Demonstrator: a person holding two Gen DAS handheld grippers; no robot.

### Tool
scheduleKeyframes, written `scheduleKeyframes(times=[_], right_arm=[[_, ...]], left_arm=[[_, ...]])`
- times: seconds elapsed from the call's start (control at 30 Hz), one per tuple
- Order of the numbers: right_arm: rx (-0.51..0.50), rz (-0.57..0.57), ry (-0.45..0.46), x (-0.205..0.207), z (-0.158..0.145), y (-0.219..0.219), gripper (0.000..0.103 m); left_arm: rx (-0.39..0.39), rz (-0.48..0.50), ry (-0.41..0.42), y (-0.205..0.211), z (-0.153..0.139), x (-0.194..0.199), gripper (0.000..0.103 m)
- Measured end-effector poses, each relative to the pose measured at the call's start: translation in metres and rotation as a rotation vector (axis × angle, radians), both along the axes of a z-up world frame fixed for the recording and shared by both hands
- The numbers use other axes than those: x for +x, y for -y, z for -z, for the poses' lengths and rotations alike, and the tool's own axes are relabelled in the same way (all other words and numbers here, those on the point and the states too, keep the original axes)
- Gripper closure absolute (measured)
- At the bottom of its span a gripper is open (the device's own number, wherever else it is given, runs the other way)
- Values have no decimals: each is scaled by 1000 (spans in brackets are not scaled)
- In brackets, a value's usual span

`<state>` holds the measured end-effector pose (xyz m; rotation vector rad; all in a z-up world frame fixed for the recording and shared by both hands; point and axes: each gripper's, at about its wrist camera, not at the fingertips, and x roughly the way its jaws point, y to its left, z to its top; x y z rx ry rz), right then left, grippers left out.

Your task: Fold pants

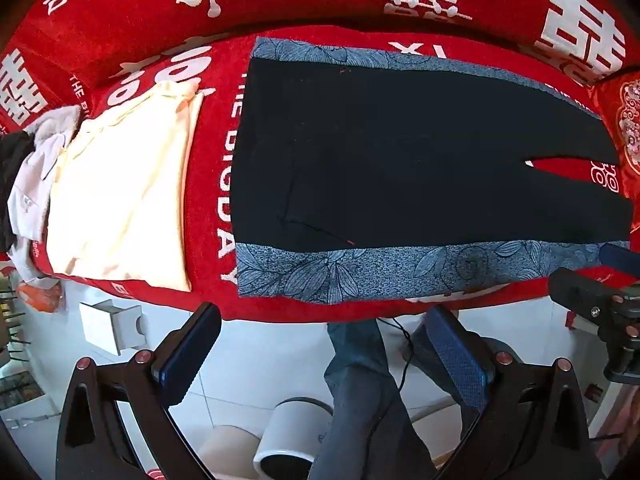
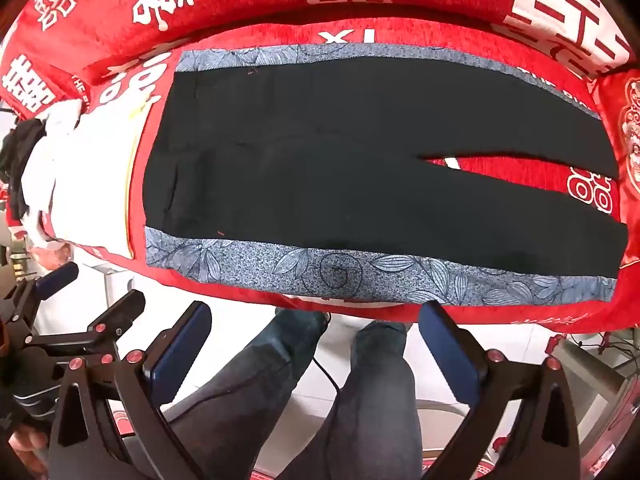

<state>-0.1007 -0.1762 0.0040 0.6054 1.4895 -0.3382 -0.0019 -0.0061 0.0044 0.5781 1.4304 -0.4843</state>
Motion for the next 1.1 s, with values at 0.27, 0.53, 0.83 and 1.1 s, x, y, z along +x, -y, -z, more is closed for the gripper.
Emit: scheduleKeyframes(times=[0.27,0.53,0.83,1.1], right_arm=[[0,-14,7,0,-1,-1,0],[0,-17,11,-3,-2,-1,0],[4,-4,21,-3,-2,8,0],[0,4,33,-11,-6,11,0]], left_arm=[[-18,2,7,1,-5,1,0],[-7,-2,10,3,-5,-4,0],[-3,0,22,7,-8,-6,0],[-8,-7,16,11,-10,-7,0]])
